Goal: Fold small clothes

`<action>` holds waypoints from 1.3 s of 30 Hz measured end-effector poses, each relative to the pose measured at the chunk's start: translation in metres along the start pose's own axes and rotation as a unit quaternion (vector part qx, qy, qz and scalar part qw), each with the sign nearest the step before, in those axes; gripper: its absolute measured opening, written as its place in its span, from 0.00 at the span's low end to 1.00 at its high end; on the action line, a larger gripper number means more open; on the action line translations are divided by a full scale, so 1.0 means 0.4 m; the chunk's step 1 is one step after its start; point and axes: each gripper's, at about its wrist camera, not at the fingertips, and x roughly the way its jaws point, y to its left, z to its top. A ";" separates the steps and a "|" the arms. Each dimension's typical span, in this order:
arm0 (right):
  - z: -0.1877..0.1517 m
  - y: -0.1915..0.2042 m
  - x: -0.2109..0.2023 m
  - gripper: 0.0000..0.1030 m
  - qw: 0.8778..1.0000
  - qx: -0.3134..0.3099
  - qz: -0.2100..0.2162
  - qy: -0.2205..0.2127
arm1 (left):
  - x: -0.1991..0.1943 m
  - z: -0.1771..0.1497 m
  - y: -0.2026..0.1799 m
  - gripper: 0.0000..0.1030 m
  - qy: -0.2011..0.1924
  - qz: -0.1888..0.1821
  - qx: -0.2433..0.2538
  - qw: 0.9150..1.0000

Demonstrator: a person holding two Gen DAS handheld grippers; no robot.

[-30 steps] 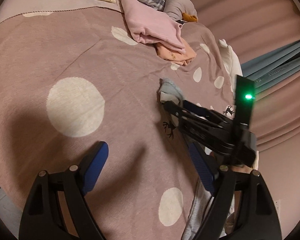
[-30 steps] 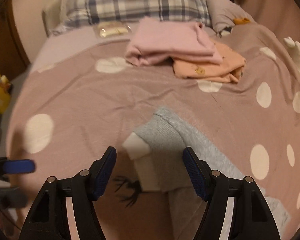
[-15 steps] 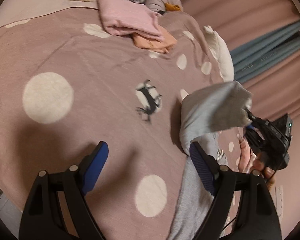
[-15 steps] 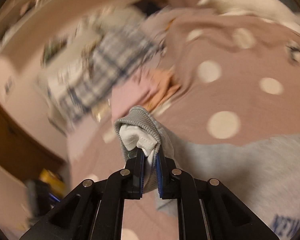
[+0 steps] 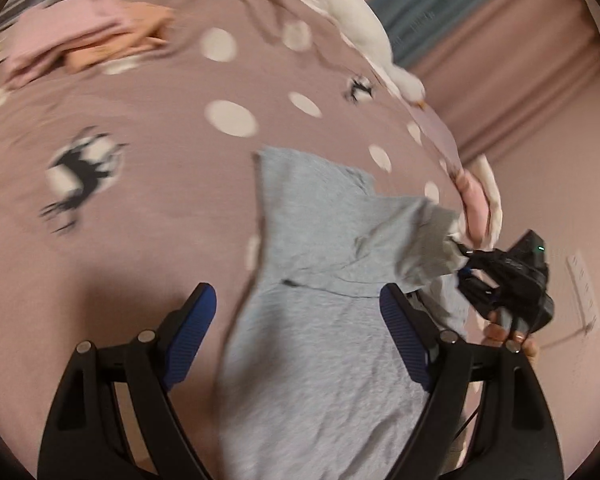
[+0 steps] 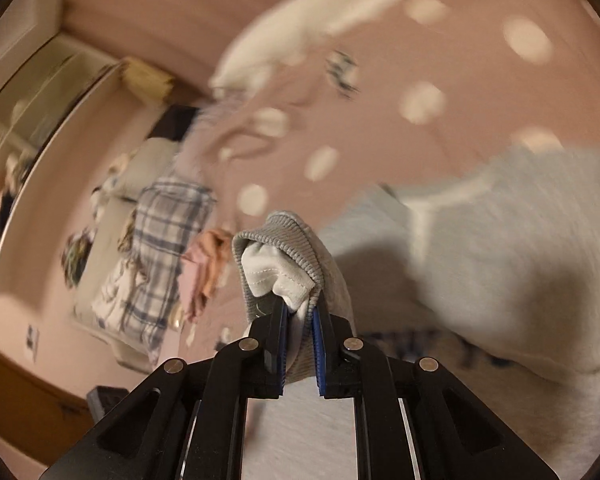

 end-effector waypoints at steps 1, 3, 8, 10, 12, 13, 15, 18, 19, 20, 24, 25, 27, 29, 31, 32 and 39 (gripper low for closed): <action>0.001 -0.028 0.008 0.13 1.000 0.014 -0.002 0.002 | 0.027 0.005 -0.013 0.81 0.011 0.001 0.007 1.000; -0.001 -0.084 0.016 0.14 0.999 0.042 -0.014 0.001 | 0.065 0.007 -0.023 0.81 0.037 -0.024 0.003 0.999; -0.018 -0.174 -0.036 0.46 0.996 0.091 -0.004 -0.024 | 0.088 0.023 -0.002 0.82 0.053 -0.084 -0.038 0.994; -0.021 -0.182 -0.055 0.47 0.995 0.090 -0.009 -0.028 | 0.098 0.031 0.005 0.82 0.060 -0.097 -0.049 0.992; -0.027 -0.184 -0.081 0.47 0.995 0.088 -0.002 -0.039 | 0.114 0.032 0.012 0.82 0.071 -0.109 -0.065 0.989; -0.028 -0.182 -0.098 0.47 0.995 0.084 0.000 -0.050 | 0.123 0.032 0.009 0.82 0.074 -0.110 -0.068 0.989; -0.028 -0.171 -0.113 0.47 0.994 0.079 -0.019 -0.074 | 0.135 0.032 0.005 0.82 0.080 -0.113 -0.068 0.988; -0.032 -0.145 -0.130 0.47 0.993 0.046 -0.044 -0.098 | 0.166 0.024 -0.011 0.82 0.100 -0.124 -0.063 0.985; -0.031 -0.132 -0.129 0.47 0.993 0.032 -0.053 -0.102 | 0.182 0.022 -0.018 0.82 0.107 -0.122 -0.061 0.985; -0.031 -0.116 -0.127 0.47 0.992 0.012 -0.063 -0.106 | 0.197 0.019 -0.022 0.82 0.111 -0.115 -0.058 0.985; -0.024 -0.085 -0.103 0.47 0.991 -0.020 -0.077 -0.110 | 0.252 0.022 -0.036 0.82 0.096 -0.058 -0.044 0.993; -0.023 -0.082 -0.095 0.47 0.991 -0.023 -0.074 -0.107 | 0.252 0.027 -0.037 0.82 0.085 -0.056 -0.046 0.994; -0.026 -0.068 -0.082 0.47 0.991 -0.039 -0.071 -0.105 | 0.249 0.040 -0.031 0.82 0.066 -0.058 -0.051 0.995; -0.032 -0.047 -0.064 0.47 0.990 -0.064 -0.075 -0.097 | 0.245 0.055 -0.016 0.82 0.041 -0.059 -0.064 0.995; -0.032 -0.045 -0.031 0.47 0.992 -0.071 -0.079 -0.070 | 0.236 0.060 0.019 0.81 0.018 -0.071 -0.096 0.993; -0.036 -0.049 -0.017 0.47 0.993 -0.064 -0.086 -0.058 | 0.231 0.059 0.039 0.81 0.009 -0.080 -0.115 0.990; -0.072 -0.061 0.024 0.47 0.986 -0.068 -0.151 -0.003 | 0.221 0.064 0.053 0.80 0.028 -0.089 -0.112 0.989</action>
